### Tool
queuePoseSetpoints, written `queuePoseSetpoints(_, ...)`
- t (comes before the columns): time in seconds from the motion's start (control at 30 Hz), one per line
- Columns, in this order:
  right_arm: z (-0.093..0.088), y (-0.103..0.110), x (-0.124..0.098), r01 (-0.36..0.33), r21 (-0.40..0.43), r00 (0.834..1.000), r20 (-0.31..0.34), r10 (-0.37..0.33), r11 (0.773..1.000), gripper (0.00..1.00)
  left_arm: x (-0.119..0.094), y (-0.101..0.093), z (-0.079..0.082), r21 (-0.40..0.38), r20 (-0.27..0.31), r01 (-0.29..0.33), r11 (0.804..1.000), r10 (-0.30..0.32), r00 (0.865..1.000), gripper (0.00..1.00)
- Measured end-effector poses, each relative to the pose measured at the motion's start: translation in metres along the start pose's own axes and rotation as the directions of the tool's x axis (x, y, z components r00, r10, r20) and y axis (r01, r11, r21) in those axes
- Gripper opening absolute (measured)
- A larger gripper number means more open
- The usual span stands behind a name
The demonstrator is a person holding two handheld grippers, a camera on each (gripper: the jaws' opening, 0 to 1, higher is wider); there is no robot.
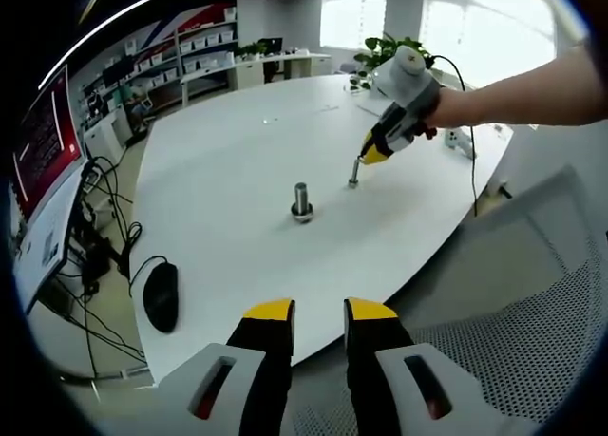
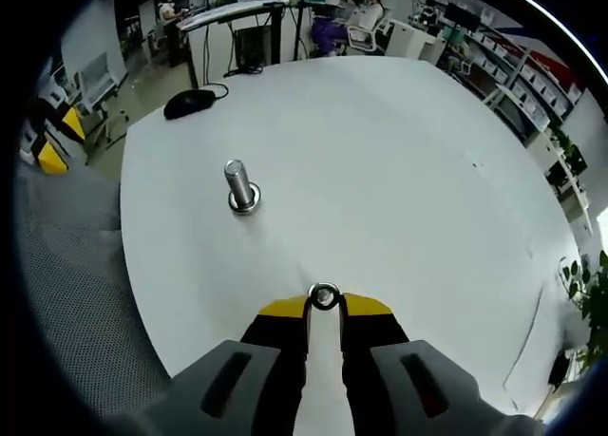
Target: Place the washer onto the threaded stud by aligning its center hole with the stud, sliding it down to the base, and recovering from edge contact or off-axis alignment until the washer reaches the visible bottom stop.
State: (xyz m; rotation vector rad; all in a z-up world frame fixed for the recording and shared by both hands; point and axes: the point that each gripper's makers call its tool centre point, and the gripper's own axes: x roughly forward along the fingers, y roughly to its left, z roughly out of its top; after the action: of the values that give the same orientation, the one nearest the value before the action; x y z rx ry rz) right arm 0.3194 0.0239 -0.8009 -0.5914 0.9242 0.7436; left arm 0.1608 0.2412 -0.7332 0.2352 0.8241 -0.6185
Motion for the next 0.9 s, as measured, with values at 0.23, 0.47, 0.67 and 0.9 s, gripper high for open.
queuePoseSetpoints(0.23,0.002,-0.001,0.004,-0.002,-0.004,1.000,-0.009,0.002,1.000,0.14,0.000,0.000,0.000,0.001,-0.002,0.001,1.000,-0.001,1.000,0.18)
queuePoseSetpoints(0.47,0.000,-0.002,0.007,-0.004,0.002,1.000,-0.021,0.004,1.000,0.14,0.000,-0.001,-0.001,0.003,-0.004,0.005,1.000,-0.005,1.000,0.18)
queuePoseSetpoints(0.67,-0.001,-0.002,0.011,-0.009,0.000,0.999,-0.030,0.009,1.000,0.14,0.001,-0.001,-0.001,0.004,-0.007,0.008,1.000,-0.008,1.000,0.18)
queuePoseSetpoints(0.9,-0.004,-0.003,0.018,-0.016,0.008,0.999,-0.050,0.016,1.000,0.14,0.001,-0.001,-0.001,0.004,-0.007,0.009,1.000,-0.009,1.000,0.18)
